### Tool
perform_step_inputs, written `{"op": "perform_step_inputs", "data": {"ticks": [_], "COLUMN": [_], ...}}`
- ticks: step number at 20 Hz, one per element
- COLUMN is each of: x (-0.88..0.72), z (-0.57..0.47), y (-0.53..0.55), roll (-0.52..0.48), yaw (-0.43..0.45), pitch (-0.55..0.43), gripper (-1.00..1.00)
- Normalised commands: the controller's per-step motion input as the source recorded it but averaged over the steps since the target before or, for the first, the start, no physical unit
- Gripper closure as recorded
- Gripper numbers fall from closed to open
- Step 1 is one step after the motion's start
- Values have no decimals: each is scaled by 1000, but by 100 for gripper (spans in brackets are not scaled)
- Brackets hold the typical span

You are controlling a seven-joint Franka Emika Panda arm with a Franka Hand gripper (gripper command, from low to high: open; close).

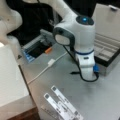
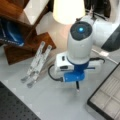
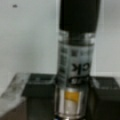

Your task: Turn on the lamps. Open the box. Pick up the pen. Put it in the box.

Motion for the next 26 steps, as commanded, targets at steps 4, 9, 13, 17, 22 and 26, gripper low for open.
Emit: {"op": "perform_step_inputs", "data": {"ticks": [4,9,13,17,22,26], "x": [-179,-201,-123,-81,-80,-66], "z": [342,390,266,134,55,39], "y": [182,166,146,244,440,471], "roll": [28,62,123,175,154,98], "yaw": [-438,-500,-445,-424,-423,-334], "pitch": [128,129,116,88,40,13], "gripper": [100,100,100,100,100,100]}}
